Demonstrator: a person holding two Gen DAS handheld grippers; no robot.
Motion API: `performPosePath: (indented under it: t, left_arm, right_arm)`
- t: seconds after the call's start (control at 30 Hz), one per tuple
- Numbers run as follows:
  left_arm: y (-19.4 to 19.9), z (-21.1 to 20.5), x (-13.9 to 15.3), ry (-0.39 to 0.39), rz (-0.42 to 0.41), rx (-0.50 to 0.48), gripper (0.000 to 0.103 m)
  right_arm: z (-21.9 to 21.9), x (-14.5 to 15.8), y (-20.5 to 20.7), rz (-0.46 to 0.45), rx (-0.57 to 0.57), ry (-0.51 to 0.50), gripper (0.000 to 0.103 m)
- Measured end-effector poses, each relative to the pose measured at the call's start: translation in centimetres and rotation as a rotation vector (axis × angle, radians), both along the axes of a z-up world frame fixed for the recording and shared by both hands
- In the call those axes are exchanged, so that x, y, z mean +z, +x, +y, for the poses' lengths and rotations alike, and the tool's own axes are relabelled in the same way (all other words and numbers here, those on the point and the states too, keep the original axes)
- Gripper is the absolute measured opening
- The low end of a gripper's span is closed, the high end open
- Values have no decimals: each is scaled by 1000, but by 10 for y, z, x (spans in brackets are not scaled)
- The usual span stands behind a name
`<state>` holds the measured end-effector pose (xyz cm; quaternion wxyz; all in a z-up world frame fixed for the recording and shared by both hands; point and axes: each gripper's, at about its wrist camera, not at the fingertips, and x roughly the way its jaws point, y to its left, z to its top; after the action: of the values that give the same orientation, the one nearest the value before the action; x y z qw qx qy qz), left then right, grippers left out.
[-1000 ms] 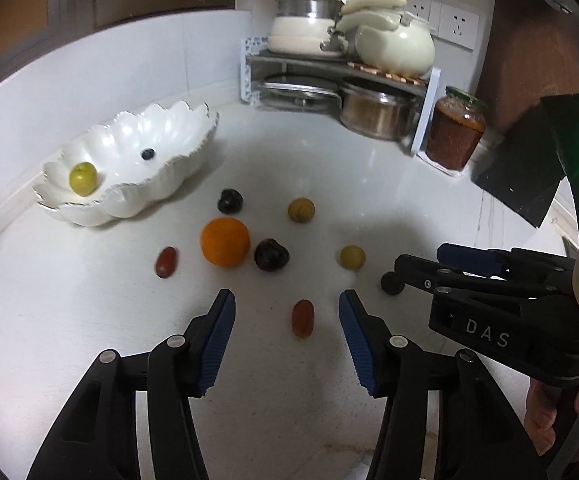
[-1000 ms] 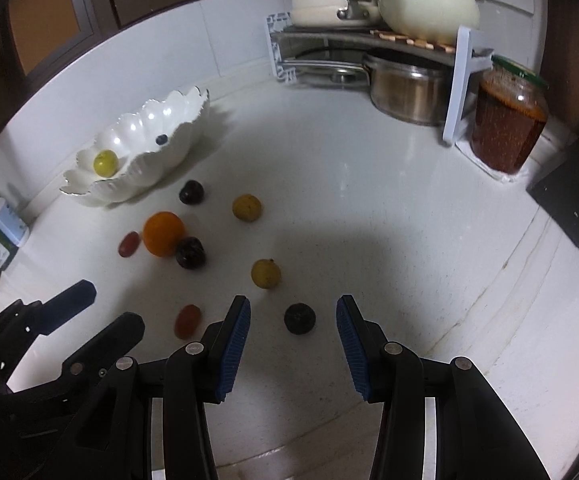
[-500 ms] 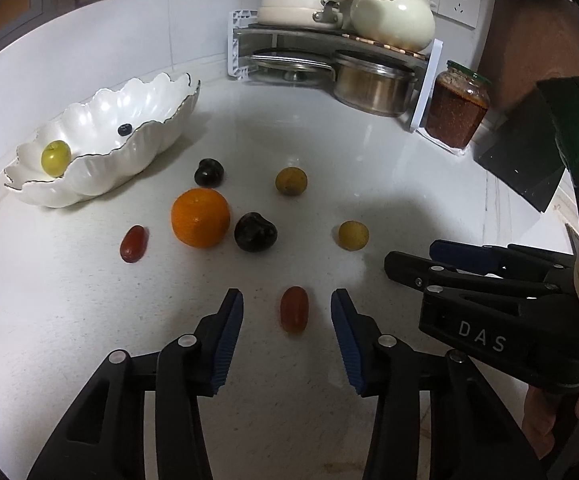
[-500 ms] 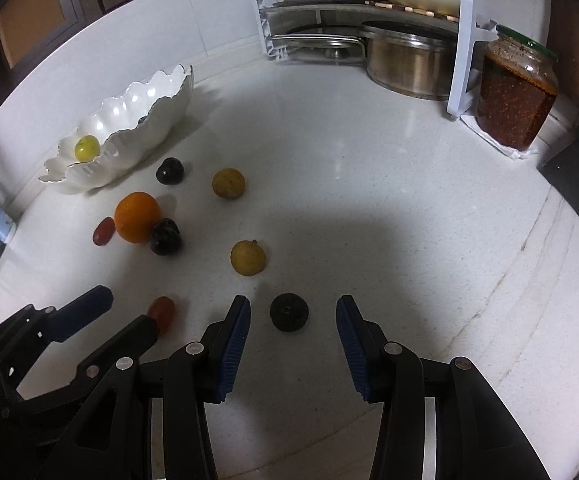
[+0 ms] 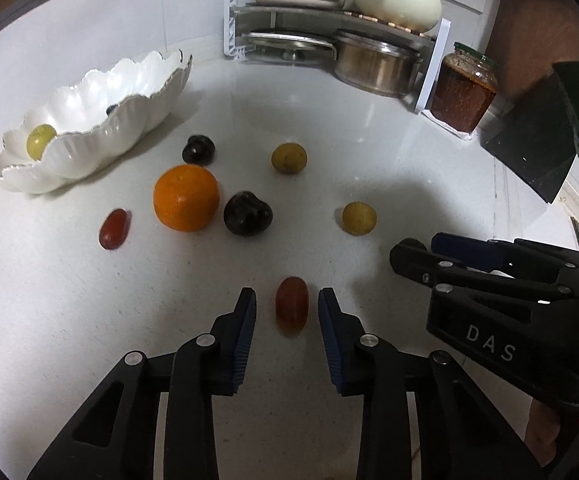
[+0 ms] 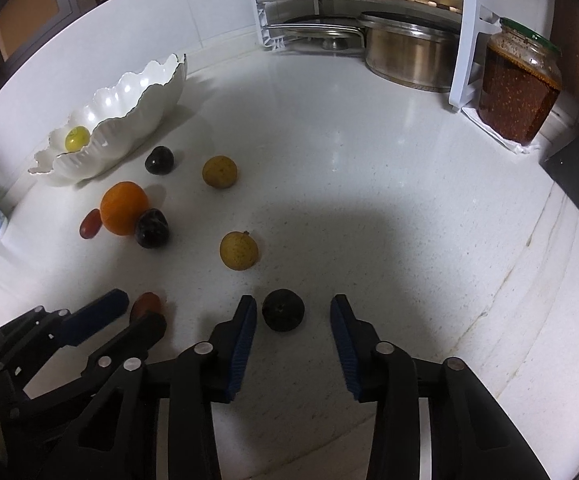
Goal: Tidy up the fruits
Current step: 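Grasp the red date with the left tool while the right tool grasps a dark plum, then carry the red date and dark plum over the white bowl with both tools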
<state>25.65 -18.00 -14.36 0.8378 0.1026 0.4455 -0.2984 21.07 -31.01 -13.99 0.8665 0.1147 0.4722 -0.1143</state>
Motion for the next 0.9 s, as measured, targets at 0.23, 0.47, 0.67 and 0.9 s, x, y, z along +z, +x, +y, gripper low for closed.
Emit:
performPosePath:
  t: [0.23,0.47,0.67,0.9]
  left_arm:
    - [-1,-1,-1,-4,-8,-10,17]
    - [1,4,6,-21,-24,4,16]
    - [1,14,20,-47,-37,20,16]
    - [-1,25,43,-76,-80,35,16]
  right_arm:
    - [4,0,0,1,22,-15,23]
    - [4,5,-5,-20,8,1,23]
    - [13,17,-8,-47,20,-7,23]
    - [23,37,-11,-92,27,-6,23]
